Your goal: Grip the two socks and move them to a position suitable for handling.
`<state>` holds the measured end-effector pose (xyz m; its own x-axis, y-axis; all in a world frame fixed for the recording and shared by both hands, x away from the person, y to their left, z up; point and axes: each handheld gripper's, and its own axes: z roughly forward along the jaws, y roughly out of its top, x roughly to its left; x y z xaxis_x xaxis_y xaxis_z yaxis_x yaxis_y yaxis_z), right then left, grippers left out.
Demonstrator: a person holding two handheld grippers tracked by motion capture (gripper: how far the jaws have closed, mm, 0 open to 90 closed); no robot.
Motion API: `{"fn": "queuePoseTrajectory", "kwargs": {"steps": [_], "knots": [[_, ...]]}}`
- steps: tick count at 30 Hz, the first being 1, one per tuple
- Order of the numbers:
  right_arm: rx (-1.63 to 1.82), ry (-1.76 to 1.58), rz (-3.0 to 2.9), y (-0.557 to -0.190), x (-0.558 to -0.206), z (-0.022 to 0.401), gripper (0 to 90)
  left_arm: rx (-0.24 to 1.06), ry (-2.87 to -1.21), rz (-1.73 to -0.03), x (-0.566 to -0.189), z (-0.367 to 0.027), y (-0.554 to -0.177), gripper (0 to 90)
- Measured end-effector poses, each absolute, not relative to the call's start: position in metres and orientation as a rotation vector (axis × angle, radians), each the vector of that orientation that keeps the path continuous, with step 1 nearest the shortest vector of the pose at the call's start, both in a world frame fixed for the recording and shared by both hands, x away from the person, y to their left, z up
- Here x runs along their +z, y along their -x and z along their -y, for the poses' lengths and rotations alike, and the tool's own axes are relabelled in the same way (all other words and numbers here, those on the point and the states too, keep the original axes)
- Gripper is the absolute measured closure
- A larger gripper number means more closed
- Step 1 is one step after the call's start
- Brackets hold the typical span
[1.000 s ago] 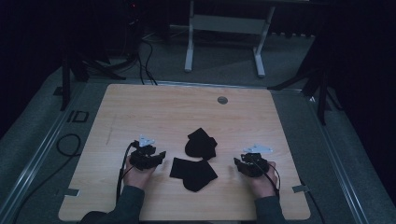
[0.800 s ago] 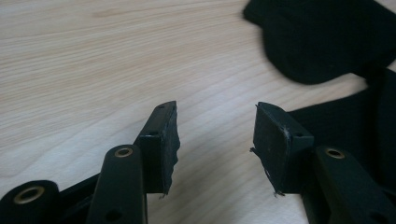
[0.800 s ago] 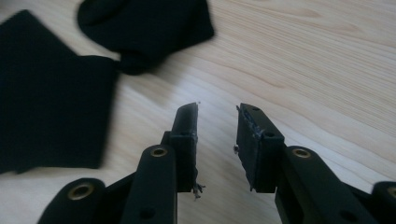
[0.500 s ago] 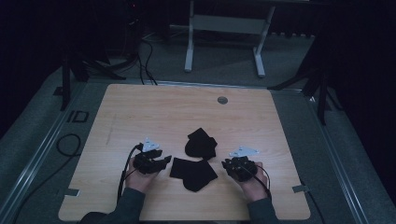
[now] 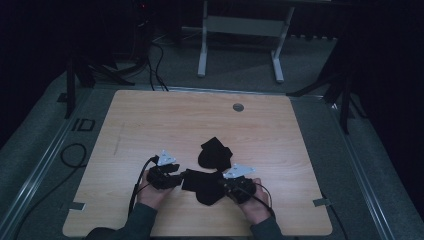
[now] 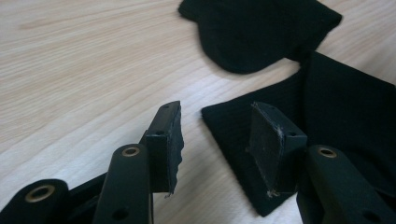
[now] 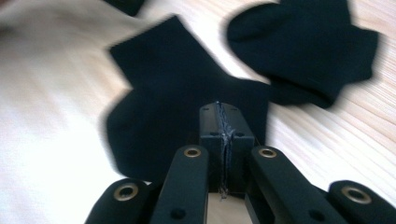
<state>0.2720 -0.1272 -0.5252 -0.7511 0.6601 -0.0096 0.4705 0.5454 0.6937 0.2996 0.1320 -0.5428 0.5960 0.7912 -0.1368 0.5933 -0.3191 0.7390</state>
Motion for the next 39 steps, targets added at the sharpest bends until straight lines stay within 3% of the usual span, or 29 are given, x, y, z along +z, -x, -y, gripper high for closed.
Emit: {"fn": "queuePoseTrajectory", "kwargs": {"steps": [10,18,22,26,39], "knots": [[1.021,-0.796,-2.631,-0.255,-0.538,0.089,73.7,0.321,-2.072,-1.062,-0.543,-0.123,-0.296,53.7],[0.997,-0.806,-2.683,-0.257,-0.554,0.080,66.0,0.304,-2.083,-1.033,-0.542,-0.122,-0.291,60.0],[0.971,-0.799,-2.675,-0.256,-0.553,0.079,69.6,0.283,-2.083,-1.030,-0.543,-0.121,-0.288,63.3],[0.946,-0.818,-2.640,-0.256,-0.553,0.079,82.9,0.250,-2.104,-1.012,-0.546,-0.118,-0.285,70.8],[1.062,-0.944,-2.630,-0.261,-0.541,0.091,86.2,0.260,-2.212,-0.968,-0.556,-0.103,-0.284,83.3]]}}
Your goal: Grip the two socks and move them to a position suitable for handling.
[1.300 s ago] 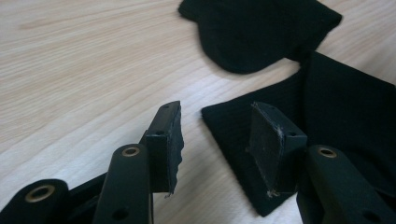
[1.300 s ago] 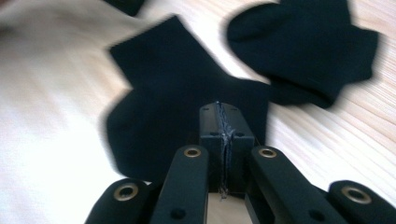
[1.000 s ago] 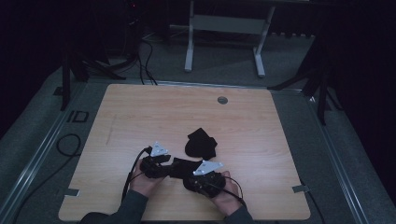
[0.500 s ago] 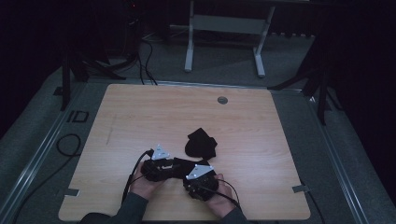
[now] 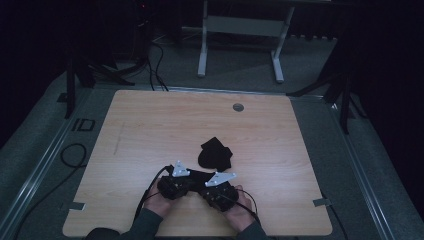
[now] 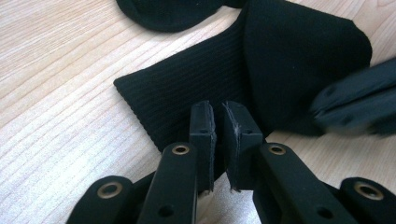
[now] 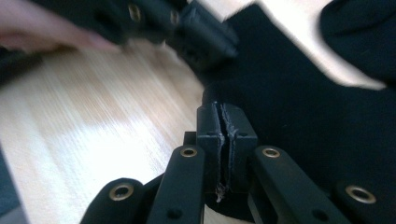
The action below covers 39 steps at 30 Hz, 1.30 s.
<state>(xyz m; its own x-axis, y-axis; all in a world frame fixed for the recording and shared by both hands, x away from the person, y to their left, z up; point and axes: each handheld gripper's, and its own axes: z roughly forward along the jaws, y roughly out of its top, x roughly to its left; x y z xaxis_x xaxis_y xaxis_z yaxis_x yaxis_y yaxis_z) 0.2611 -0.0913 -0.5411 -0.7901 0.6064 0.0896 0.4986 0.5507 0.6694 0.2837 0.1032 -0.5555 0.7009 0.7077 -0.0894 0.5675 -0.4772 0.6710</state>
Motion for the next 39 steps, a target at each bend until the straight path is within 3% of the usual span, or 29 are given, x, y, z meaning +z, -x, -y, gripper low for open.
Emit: {"fn": "queuePoseTrajectory", "kwargs": {"steps": [10,21,26,39], "knots": [[1.174,-1.026,-2.461,-0.262,-0.495,0.136,86.0,0.255,-2.211,-0.964,-0.556,-0.104,-0.284,83.4],[1.093,-1.198,-2.340,-0.260,-0.476,0.188,84.9,0.238,-2.216,-0.970,-0.555,-0.112,-0.283,83.4],[1.010,-1.228,-2.353,-0.261,-0.475,0.205,79.8,0.235,-2.226,-0.959,-0.555,-0.114,-0.284,83.3],[1.024,-1.169,-2.333,-0.263,-0.474,0.198,70.3,0.232,-2.228,-0.956,-0.553,-0.119,-0.288,77.2]]}}
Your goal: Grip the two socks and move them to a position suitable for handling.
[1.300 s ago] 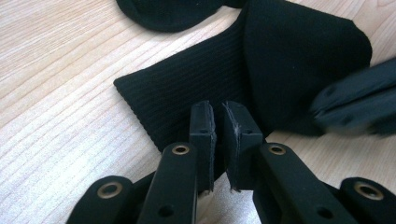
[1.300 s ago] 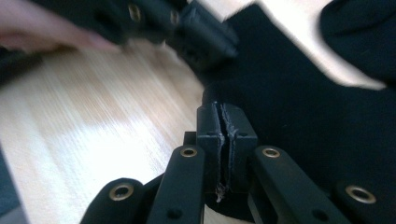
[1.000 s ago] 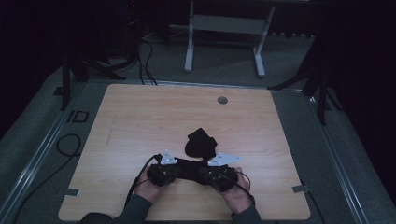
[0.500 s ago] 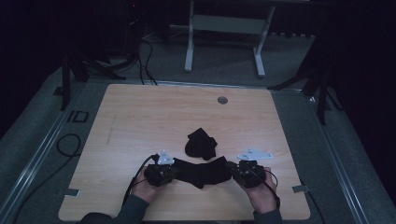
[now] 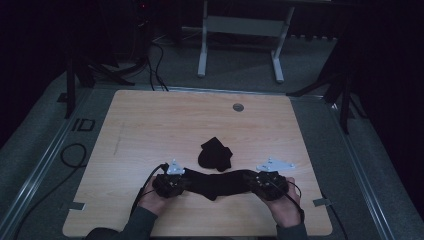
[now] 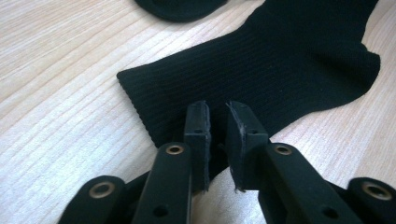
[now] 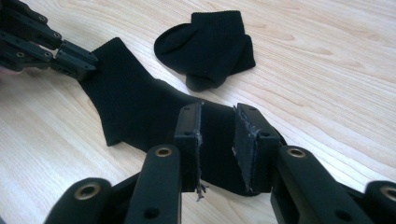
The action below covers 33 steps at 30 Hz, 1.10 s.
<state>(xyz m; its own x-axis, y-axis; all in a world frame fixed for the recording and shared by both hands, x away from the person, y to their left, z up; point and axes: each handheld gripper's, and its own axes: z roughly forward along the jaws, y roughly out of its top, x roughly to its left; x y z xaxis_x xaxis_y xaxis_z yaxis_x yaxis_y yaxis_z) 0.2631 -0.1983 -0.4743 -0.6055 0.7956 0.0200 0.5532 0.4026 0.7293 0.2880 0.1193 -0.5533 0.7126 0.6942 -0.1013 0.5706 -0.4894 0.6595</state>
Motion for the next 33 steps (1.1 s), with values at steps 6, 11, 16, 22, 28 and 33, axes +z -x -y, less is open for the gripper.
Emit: {"fn": "queuePoseTrajectory", "kwargs": {"steps": [6,11,16,22,28,33], "knots": [[1.034,-1.146,-2.353,-0.265,-0.480,0.190,67.5,0.249,-2.232,-0.968,-0.552,-0.123,-0.290,73.2],[1.036,-1.152,-2.363,-0.268,-0.484,0.187,66.1,0.264,-2.228,-1.014,-0.550,-0.132,-0.294,72.3],[1.039,-1.161,-2.366,-0.271,-0.488,0.185,64.4,0.249,-2.203,-1.037,-0.548,-0.140,-0.296,70.9],[1.043,-1.148,-2.373,-0.275,-0.491,0.175,63.2,0.231,-2.119,-1.011,-0.539,-0.152,-0.296,65.4],[1.031,-1.081,-2.404,-0.282,-0.491,0.152,63.3,0.256,-2.098,-1.025,-0.537,-0.156,-0.298,63.9],[1.064,-1.051,-2.427,-0.285,-0.493,0.138,63.4,0.354,-2.058,-1.019,-0.532,-0.159,-0.291,63.9]]}}
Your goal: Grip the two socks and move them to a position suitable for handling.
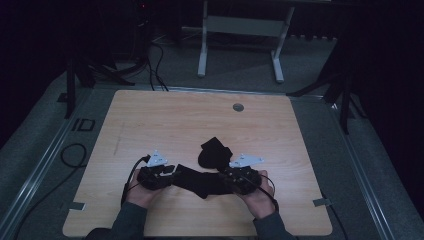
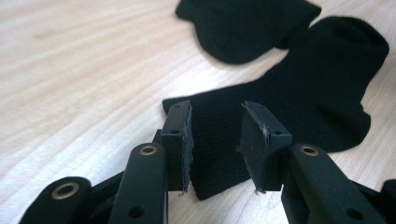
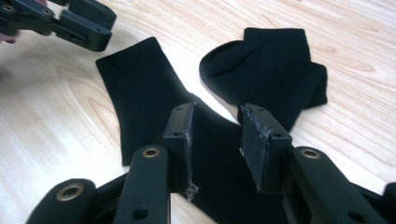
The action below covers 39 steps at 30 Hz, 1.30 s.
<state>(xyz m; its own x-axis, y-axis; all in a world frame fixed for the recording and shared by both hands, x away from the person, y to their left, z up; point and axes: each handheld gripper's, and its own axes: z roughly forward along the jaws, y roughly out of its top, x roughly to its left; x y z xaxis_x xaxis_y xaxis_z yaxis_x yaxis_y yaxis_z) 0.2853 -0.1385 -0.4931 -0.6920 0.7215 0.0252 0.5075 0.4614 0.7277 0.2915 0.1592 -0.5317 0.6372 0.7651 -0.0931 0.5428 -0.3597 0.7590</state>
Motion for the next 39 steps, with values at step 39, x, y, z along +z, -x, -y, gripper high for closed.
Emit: {"fn": "queuePoseTrajectory", "kwargs": {"steps": [39], "knots": [[0.655,-1.179,-2.516,-0.387,-0.540,0.034,82.7,0.385,-2.068,-1.053,-0.538,-0.155,-0.293,62.7]]}}
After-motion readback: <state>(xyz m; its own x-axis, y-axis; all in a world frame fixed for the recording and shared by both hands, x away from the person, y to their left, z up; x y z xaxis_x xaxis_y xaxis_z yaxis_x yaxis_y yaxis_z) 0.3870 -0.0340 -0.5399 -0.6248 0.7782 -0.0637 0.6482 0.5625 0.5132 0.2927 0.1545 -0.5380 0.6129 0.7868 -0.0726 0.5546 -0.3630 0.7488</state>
